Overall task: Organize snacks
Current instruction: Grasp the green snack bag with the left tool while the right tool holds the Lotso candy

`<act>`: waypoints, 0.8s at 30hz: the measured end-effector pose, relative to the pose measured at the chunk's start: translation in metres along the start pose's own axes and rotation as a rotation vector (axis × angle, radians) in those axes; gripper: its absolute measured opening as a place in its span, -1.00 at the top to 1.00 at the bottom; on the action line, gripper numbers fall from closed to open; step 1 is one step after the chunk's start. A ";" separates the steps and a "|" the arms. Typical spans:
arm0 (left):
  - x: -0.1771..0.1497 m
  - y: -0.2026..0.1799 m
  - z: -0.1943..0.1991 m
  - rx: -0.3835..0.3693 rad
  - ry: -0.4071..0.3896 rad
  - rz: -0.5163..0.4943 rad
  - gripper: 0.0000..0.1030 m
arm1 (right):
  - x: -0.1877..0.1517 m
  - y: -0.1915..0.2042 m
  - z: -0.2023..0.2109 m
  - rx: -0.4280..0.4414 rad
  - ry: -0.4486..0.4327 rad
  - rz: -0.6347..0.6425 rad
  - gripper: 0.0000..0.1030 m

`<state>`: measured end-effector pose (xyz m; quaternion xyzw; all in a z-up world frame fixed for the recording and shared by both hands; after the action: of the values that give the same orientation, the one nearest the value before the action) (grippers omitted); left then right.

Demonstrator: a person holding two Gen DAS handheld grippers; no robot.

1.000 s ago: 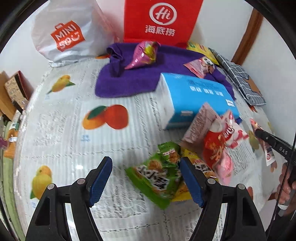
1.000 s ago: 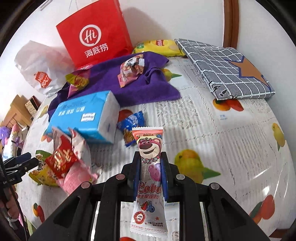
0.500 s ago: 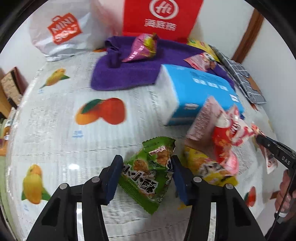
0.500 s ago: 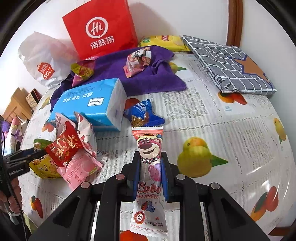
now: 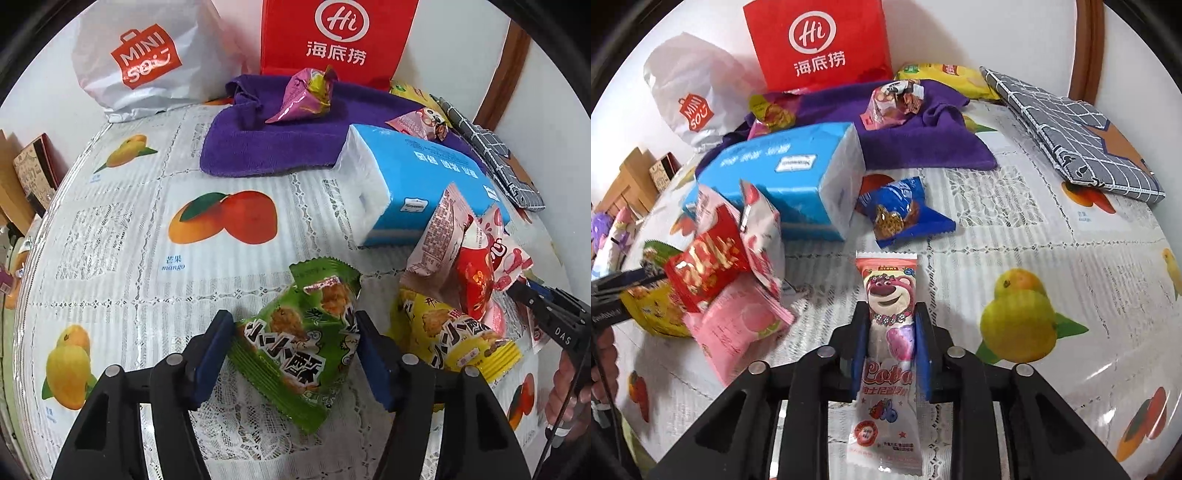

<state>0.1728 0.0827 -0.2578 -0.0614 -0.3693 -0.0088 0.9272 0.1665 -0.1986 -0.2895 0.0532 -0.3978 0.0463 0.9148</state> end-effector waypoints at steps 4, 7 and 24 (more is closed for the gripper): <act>0.000 0.002 0.001 -0.007 -0.007 0.007 -0.14 | -0.002 0.004 0.001 -0.022 -0.015 0.045 0.50; 0.001 0.003 0.003 -0.017 0.000 0.020 -0.10 | -0.002 0.005 0.002 -0.013 -0.008 0.046 0.53; 0.019 -0.006 0.042 -0.042 -0.033 0.035 0.07 | 0.021 -0.001 0.044 -0.024 -0.053 0.006 0.54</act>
<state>0.1581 0.0823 -0.2139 -0.0874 -0.3833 0.0009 0.9195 0.1491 -0.2044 -0.2439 0.0421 -0.4224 0.0429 0.9044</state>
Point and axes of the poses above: each gripper's, at about its wrist camera, not at the fingertips, and z roughly against the way its jaws point, y to its left, x to its top, the point moved 7 cm from there along -z, roughly the way its jaws point, and after that the axes turned 13 degrees about -y, right-handed, at the moved point
